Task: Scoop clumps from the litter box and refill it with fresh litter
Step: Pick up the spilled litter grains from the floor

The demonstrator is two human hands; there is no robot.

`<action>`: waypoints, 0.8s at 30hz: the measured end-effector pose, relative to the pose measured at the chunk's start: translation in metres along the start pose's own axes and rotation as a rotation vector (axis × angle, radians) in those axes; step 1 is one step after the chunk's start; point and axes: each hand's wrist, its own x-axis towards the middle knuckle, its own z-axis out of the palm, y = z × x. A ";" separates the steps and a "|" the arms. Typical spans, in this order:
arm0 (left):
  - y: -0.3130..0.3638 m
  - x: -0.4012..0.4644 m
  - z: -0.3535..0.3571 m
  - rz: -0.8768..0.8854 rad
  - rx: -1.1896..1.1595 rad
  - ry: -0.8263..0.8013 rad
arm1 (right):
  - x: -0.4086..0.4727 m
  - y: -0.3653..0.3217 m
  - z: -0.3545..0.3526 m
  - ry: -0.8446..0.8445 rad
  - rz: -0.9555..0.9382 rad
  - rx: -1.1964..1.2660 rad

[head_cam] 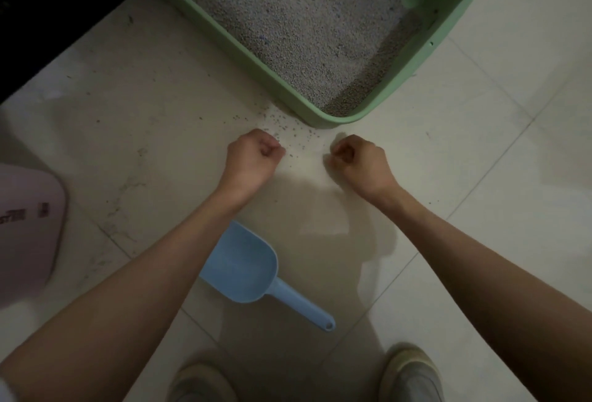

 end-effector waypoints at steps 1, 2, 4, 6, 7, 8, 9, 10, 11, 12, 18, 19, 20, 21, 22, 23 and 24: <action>-0.001 0.000 0.004 0.054 0.089 0.001 | 0.001 0.001 0.004 -0.007 -0.009 -0.041; -0.004 0.000 0.008 0.081 0.149 -0.012 | 0.001 0.000 0.006 -0.004 -0.017 -0.068; -0.006 0.002 0.013 0.100 0.211 -0.020 | 0.001 0.002 0.007 0.007 -0.029 -0.079; -0.006 0.004 0.015 0.123 0.231 -0.016 | 0.001 0.003 0.007 0.022 -0.049 -0.065; -0.005 0.004 0.016 0.141 0.241 -0.022 | 0.000 0.003 0.006 0.030 -0.056 -0.062; -0.004 0.004 0.017 0.160 0.252 -0.031 | -0.001 0.003 0.006 0.032 -0.056 -0.065; -0.002 0.005 0.017 0.169 0.264 -0.045 | -0.001 0.003 0.007 0.029 -0.063 -0.081; -0.002 0.007 0.017 0.175 0.280 -0.063 | -0.001 0.002 0.008 0.018 -0.074 -0.114; -0.001 0.008 0.017 0.175 0.300 -0.078 | -0.001 0.001 0.008 0.003 -0.088 -0.158; -0.001 0.011 0.017 0.166 0.326 -0.095 | -0.001 0.000 0.008 -0.007 -0.097 -0.184; 0.006 0.008 0.003 -0.149 -0.130 -0.096 | -0.007 0.000 -0.005 0.002 0.224 0.706; 0.007 0.005 -0.003 -0.234 -0.363 -0.121 | -0.009 0.003 -0.006 -0.029 0.279 0.905; 0.008 0.002 -0.009 -0.288 -0.559 -0.156 | -0.011 0.005 -0.009 -0.061 0.321 1.043; 0.008 0.000 -0.013 -0.319 -0.685 -0.187 | -0.013 0.007 -0.011 -0.089 0.354 1.107; 0.008 -0.001 -0.017 -0.339 -0.747 -0.207 | -0.015 0.010 -0.014 -0.116 0.367 1.107; 0.008 -0.002 -0.019 -0.349 -0.762 -0.220 | -0.016 0.013 -0.015 -0.139 0.356 1.048; 0.008 -0.002 -0.020 -0.360 -0.746 -0.227 | -0.016 0.016 -0.016 -0.157 0.328 0.930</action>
